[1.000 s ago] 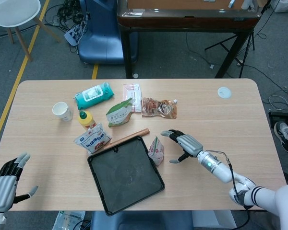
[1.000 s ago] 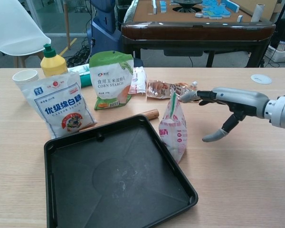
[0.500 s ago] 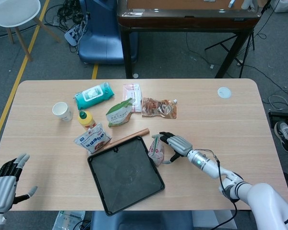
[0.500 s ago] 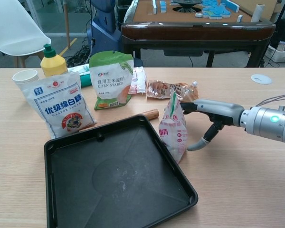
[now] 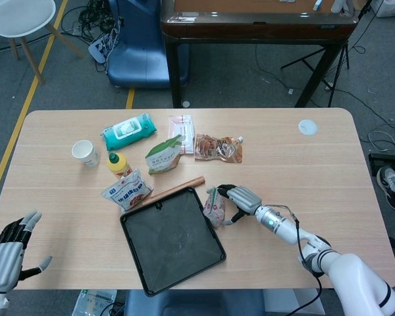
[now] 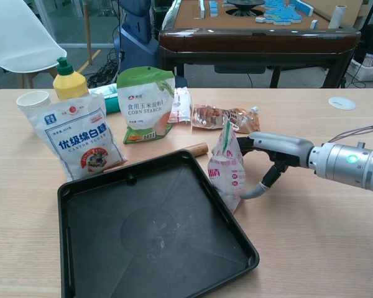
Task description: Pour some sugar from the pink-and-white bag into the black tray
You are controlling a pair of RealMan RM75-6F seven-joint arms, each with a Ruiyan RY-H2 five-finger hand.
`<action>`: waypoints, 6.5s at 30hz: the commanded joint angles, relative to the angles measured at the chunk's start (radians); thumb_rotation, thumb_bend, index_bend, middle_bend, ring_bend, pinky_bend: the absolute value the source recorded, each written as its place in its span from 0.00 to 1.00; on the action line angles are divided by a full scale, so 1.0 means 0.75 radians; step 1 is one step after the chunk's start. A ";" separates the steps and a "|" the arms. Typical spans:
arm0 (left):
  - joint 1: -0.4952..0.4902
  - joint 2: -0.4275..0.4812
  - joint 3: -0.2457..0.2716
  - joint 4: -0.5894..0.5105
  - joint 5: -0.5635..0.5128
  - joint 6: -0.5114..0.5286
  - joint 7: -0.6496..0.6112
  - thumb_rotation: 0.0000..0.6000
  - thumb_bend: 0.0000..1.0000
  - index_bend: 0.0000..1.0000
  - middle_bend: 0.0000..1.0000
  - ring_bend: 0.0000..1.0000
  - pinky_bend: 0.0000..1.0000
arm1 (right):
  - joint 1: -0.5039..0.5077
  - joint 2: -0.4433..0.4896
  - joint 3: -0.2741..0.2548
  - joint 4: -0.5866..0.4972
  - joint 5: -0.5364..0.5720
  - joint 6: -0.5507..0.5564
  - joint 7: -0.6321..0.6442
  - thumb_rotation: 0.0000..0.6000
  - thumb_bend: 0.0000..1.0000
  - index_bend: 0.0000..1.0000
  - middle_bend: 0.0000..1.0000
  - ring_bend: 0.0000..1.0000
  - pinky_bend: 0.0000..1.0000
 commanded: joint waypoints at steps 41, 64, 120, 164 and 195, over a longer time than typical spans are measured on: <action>-0.003 0.020 0.003 0.051 0.064 0.029 -0.129 1.00 0.18 0.07 0.08 0.08 0.07 | 0.129 0.508 0.211 -0.874 0.167 -0.121 -1.280 1.00 0.32 0.58 0.57 0.53 0.55; 0.001 0.002 0.004 0.117 0.065 0.040 -0.230 1.00 0.18 0.06 0.08 0.08 0.07 | 0.241 0.460 0.291 -1.059 0.411 -0.260 -2.471 1.00 0.31 0.58 0.57 0.53 0.55; -0.019 -0.009 0.020 0.022 0.078 -0.006 -0.103 1.00 0.18 0.04 0.08 0.07 0.07 | -0.165 0.093 0.027 -0.165 0.064 0.243 -0.111 1.00 0.25 0.58 0.58 0.53 0.55; -0.022 0.017 0.011 -0.014 0.064 -0.006 -0.055 1.00 0.18 0.04 0.08 0.07 0.07 | -0.181 0.053 0.020 -0.029 0.033 0.364 -0.089 1.00 0.12 0.13 0.22 0.13 0.17; -0.090 -0.011 -0.044 0.091 0.070 -0.016 -0.103 1.00 0.18 0.04 0.08 0.07 0.07 | -0.836 0.892 0.145 -1.212 0.492 0.755 -1.273 1.00 0.15 0.12 0.25 0.13 0.17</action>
